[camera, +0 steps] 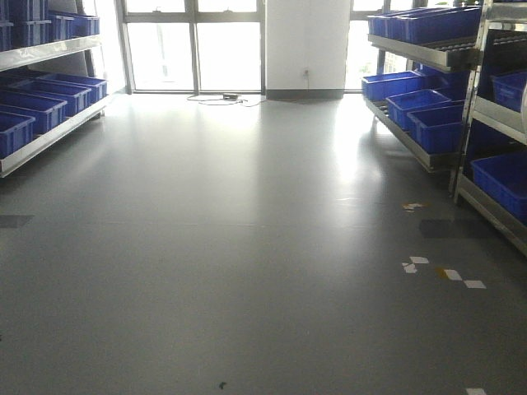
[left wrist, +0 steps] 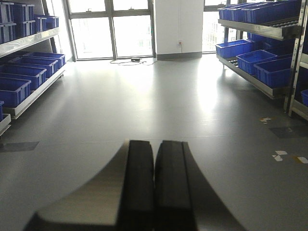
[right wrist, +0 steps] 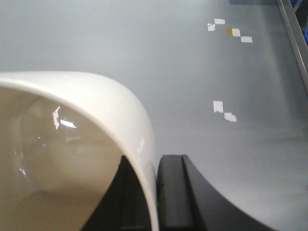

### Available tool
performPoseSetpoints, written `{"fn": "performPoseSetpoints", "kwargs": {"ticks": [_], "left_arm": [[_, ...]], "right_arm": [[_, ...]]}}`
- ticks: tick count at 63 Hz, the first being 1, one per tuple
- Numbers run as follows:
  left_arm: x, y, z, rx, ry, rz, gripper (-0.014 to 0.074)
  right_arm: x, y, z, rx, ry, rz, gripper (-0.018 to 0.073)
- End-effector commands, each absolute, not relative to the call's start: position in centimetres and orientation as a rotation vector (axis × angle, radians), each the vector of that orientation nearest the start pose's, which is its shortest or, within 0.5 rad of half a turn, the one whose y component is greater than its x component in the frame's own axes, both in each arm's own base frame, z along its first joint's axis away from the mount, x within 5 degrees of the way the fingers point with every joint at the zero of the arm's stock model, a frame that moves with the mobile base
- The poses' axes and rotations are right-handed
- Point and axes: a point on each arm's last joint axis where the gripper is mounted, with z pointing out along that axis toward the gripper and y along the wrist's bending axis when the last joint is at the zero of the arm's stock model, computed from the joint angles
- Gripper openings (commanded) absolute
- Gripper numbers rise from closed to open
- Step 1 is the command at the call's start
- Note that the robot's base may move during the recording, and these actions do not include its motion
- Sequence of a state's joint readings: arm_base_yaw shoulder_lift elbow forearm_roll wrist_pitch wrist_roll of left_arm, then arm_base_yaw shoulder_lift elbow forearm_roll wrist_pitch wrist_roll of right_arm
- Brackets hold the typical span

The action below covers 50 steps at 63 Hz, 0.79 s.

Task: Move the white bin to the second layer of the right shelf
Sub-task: 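Drive toward the window and turn to the roller shelf rack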

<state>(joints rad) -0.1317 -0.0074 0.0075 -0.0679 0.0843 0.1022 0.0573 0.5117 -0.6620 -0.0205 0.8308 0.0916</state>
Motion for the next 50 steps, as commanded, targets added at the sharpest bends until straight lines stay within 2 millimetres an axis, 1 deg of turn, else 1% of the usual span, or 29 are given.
{"fn": "performPoseSetpoints", "kwargs": {"ticks": [1, 50], "left_arm": [[5.59, -0.77, 19.94, 0.122, 1.502, -0.089, 0.0085], [5.59, -0.77, 19.94, 0.122, 1.502, -0.089, 0.0085]], "right_arm": [[8.97, 0.38, 34.08, 0.024, 2.050, 0.065, 0.0057], [8.97, 0.38, 34.07, 0.024, 2.050, 0.065, 0.0057]]}}
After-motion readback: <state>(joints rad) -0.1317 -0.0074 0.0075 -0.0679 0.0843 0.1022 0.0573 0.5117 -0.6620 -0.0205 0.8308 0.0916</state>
